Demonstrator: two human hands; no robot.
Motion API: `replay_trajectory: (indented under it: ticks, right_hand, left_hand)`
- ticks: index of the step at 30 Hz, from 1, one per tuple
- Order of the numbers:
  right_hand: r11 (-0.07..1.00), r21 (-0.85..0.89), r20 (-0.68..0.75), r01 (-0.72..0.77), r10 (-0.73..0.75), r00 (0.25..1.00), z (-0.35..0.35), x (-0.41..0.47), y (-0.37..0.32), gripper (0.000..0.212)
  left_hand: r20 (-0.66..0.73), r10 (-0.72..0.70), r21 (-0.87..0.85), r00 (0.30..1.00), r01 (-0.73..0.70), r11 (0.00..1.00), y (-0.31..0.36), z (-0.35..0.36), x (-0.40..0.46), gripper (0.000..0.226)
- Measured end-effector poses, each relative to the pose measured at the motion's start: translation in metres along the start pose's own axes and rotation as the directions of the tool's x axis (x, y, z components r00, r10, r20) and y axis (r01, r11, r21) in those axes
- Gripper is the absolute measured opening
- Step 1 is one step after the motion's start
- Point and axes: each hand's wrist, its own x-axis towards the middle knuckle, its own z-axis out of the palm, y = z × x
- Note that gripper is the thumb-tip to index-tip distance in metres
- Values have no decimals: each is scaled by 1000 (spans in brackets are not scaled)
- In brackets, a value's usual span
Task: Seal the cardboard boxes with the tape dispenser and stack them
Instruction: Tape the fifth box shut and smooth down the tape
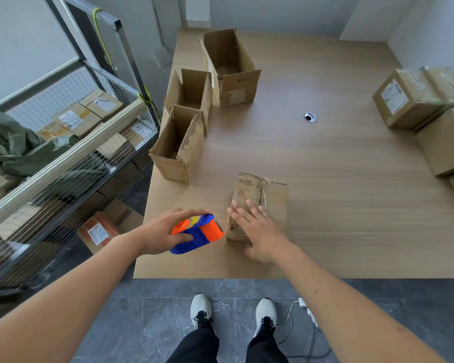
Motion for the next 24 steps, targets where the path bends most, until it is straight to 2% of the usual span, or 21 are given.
replay_trajectory:
  ticks: [2,3,5,6,7,9,11,17,20,24]
  right_hand:
    - [996,-41,40,82,-80,996,-7,-4,18,114]
    - [995,-8,52,103,-102,993,-10,-7,25,113]
    - [962,249,10,111,-117,993,-17,-12,31,99]
    - [889,446,-53,102,-88,995,-19,-17,30,85]
    - [770,630,-118,103,-37,992,-20,-21,26,69]
    - [557,821,-170,121,37,985,-23,-31,13,41]
    - [489,864,-184,122,81,980,-22,-39,4,30]
    - [418,892,-304,170,277,912,-19,-58,6,3]
    - [404,901,-307,158,337,890,-14,-70,11,5]
    - [454,882,-333,127,410,849,-2,-86,14,11]
  left_hand:
    - [-12,53,20,999,-53,998,5,3,-3,71]
    - [-23,76,17,997,-76,997,8,6,-4,71]
    - [-42,113,16,993,-112,994,14,12,-5,72]
    - [-47,129,19,991,-128,992,18,16,-6,73]
    - [-52,146,21,988,-145,989,23,19,-7,73]
    - [-55,170,26,984,-169,985,32,24,-8,73]
    - [-39,178,39,983,-177,984,42,28,-8,75]
    - [-22,213,107,977,-210,972,71,44,-7,75]
    - [-37,210,118,977,-205,972,79,58,-6,71]
    - [-40,219,138,975,-212,967,84,80,-7,66]
